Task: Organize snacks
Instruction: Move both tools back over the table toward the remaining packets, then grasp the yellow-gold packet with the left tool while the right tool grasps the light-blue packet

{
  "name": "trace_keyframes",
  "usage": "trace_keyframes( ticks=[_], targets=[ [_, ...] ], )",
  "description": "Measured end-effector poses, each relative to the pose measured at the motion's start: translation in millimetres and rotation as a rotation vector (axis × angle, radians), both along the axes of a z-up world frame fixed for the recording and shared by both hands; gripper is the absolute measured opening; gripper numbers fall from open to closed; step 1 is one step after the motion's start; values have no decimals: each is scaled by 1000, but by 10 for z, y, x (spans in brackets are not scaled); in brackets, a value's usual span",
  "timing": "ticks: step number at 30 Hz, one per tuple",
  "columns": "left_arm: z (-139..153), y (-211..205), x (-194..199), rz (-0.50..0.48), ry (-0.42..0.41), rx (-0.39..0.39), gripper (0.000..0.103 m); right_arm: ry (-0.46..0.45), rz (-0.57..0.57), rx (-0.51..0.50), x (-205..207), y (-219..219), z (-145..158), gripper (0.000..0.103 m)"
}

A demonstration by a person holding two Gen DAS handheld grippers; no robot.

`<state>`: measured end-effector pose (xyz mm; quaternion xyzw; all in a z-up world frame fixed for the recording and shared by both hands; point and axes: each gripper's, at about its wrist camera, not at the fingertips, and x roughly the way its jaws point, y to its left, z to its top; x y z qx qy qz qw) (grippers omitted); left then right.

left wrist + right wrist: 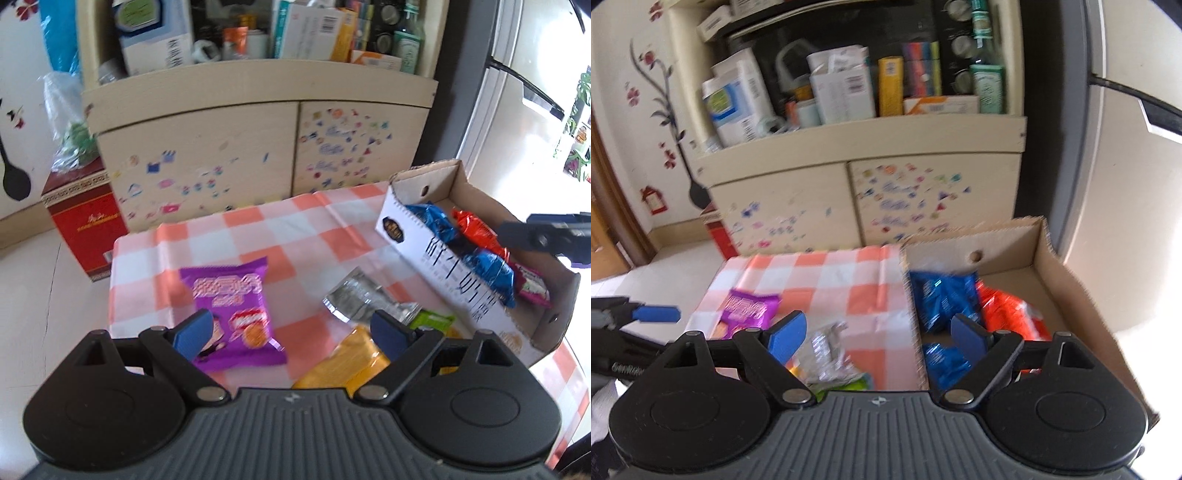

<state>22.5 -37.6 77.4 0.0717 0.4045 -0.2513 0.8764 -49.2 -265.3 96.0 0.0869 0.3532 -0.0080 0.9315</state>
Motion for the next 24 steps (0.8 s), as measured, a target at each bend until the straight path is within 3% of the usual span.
trace_keyframes(
  ticks=[10,18,24],
  targets=[
    [-190,182,-150,-101,-33,46,92,59,116,34,-399,537,-212,93],
    [-342,111,-196,-226,-30,92,92,164,249,-19,-457,982,-529,93],
    [-456,13,-184,-322,-20,106,92,221,288,-64,-415,1069,-737,93]
  ],
)
